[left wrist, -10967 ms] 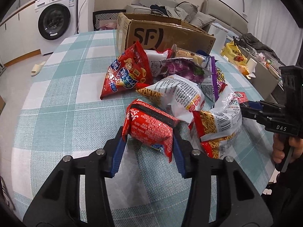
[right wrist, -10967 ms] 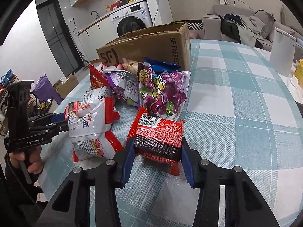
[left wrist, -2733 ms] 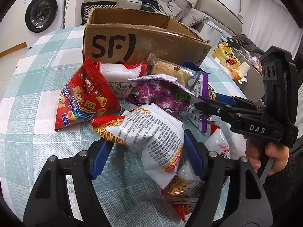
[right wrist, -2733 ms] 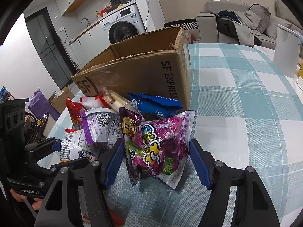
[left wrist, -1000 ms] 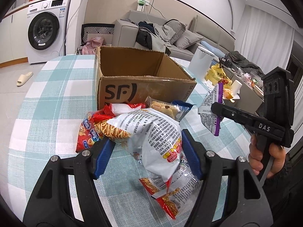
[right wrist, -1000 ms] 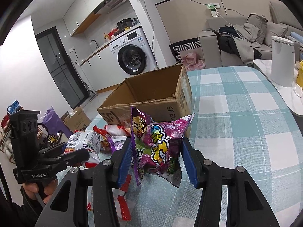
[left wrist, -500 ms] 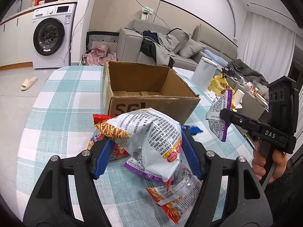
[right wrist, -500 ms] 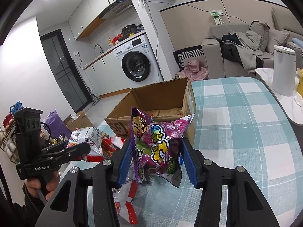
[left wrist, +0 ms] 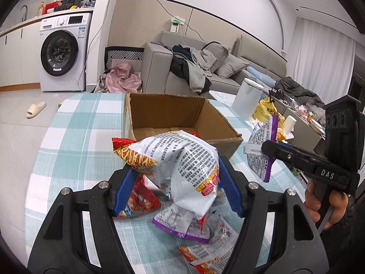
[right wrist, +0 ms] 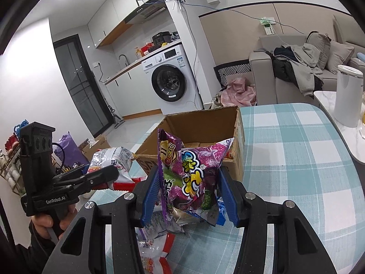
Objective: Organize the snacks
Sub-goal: 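Lift both bags and carry them over the open box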
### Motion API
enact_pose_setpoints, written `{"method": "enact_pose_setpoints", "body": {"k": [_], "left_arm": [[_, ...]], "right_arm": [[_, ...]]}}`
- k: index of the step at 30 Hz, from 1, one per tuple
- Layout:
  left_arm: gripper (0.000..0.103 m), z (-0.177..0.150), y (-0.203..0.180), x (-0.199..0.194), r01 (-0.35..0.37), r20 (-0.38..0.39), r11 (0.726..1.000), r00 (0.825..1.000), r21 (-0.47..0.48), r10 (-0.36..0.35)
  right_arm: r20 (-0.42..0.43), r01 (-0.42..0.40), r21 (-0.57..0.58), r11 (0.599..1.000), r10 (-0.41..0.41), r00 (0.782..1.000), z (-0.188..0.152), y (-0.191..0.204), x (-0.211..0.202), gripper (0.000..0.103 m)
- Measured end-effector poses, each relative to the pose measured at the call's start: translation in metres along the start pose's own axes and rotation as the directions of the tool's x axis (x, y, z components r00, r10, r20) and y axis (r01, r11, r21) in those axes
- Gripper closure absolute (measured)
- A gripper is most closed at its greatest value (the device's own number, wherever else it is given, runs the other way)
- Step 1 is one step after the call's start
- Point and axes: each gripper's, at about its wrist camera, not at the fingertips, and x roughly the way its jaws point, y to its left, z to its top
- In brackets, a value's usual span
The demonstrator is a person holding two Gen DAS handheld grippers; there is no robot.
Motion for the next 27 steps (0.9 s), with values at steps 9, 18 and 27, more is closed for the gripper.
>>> {"method": "enact_pose_setpoints", "body": {"k": [9, 18, 27], "left_arm": [[0.036, 0.023, 0.000, 0.006, -0.005, 0.027, 1.000, 1.000, -0.013, 0.005], [0.036, 0.037, -0.004, 0.024, -0.007, 0.029, 1.000, 1.000, -0.007, 0.007], [0.036, 0.051, 0.000, 0.044, -0.015, 0.041, 0.999, 0.999, -0.030, 0.016]], "right_arm": [[0.007, -0.011, -0.012, 1.000, 0.011, 1.000, 0.013, 0.008, 0.009, 0.052], [0.014, -0.022, -0.005, 1.000, 0.022, 1.000, 0.024, 0.011, 0.017, 0.052], [0.025, -0.013, -0.002, 1.000, 0.013, 1.000, 0.030, 0.010, 0.027, 0.052]]}}
